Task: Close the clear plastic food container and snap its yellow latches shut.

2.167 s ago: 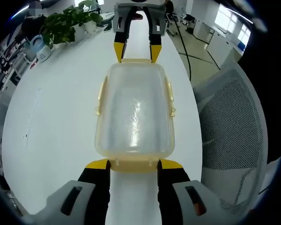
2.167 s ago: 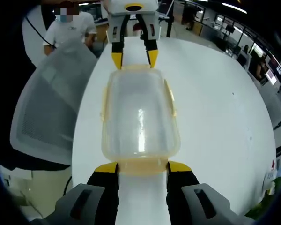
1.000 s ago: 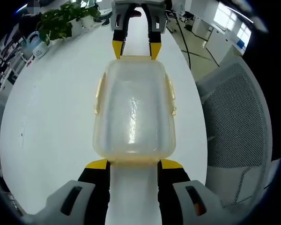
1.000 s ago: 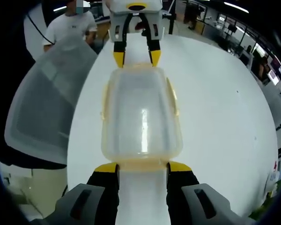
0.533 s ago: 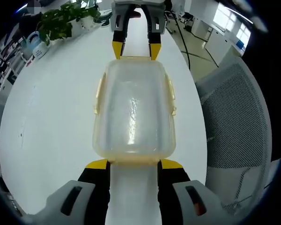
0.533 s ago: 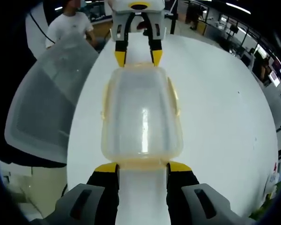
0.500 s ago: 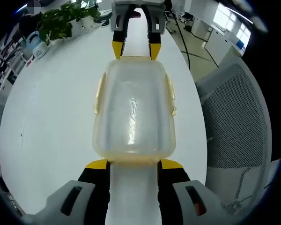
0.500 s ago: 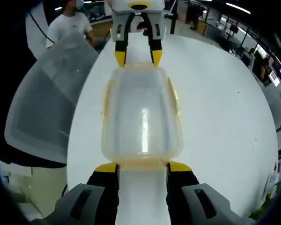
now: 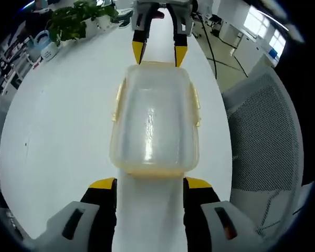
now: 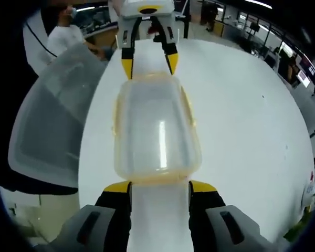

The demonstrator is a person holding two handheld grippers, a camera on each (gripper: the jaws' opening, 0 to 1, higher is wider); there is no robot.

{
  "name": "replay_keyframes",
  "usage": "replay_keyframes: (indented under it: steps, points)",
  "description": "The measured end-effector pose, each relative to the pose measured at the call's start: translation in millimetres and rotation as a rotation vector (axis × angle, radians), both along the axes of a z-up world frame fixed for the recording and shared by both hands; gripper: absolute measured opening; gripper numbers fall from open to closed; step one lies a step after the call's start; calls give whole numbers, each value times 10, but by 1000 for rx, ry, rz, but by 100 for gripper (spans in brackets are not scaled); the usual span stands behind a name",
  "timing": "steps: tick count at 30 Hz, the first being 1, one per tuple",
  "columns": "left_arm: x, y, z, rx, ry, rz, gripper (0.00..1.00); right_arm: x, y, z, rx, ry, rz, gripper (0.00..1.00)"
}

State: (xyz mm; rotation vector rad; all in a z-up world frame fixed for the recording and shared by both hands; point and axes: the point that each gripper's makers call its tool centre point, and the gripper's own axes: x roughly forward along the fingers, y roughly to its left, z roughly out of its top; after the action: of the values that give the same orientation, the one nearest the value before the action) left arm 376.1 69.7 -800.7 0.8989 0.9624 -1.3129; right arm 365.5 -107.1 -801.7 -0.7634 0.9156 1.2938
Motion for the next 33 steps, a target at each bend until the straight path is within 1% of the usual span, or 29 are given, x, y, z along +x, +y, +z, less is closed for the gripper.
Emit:
replay_keyframes:
  steps: [6, 9, 11, 13, 16, 19, 21, 22, 25, 26, 28, 29, 30, 31, 32, 33]
  points:
    - [-16, 24, 36, -6, 7, 27, 48, -11, -28, 41, 11, 18, -44, 39]
    - [-17, 26, 59, -11, 19, 66, 48, -17, -21, 63, 17, 27, -61, 38]
    - [-22, 16, 65, -16, 23, 77, 48, -27, -11, 91, 21, 27, -66, 35]
    - [-30, -4, 85, -25, 30, 91, 48, -32, -2, 113, 25, 35, -93, 35]
    - [-15, -47, 120, -49, 55, 159, 48, -18, 7, 146, 32, 49, -145, 36]
    - [14, -61, 150, -62, 82, 236, 47, 22, 16, 182, 42, 73, -226, 37]
    - [11, -59, 151, -69, 114, 303, 47, 23, 26, 181, 48, 116, -294, 38]
    - [-3, -61, 144, -74, 143, 345, 46, 47, 22, 174, 46, 120, -322, 38]
    - [27, -62, 133, -90, 172, 429, 48, 87, 32, 182, 51, 120, -363, 36]
    - [14, -65, 140, -99, 196, 463, 47, 90, 35, 185, 52, 127, -382, 35]
    - [28, -48, 140, -109, 226, 536, 41, 110, 37, 186, 52, 129, -413, 33]
    - [33, -50, 145, -120, 235, 557, 39, 112, 30, 180, 48, 135, -431, 32]
    - [38, -48, 151, -133, 250, 597, 38, 112, 30, 168, 50, 147, -449, 32]
    - [71, -46, 152, -146, 248, 629, 38, 112, 28, 157, 52, 154, -461, 31]
    - [96, -46, 150, -166, 258, 667, 38, 117, 18, 146, 48, 153, -469, 31]
    - [91, -25, 137, -163, 281, 706, 38, 120, 5, 128, 42, 153, -481, 31]
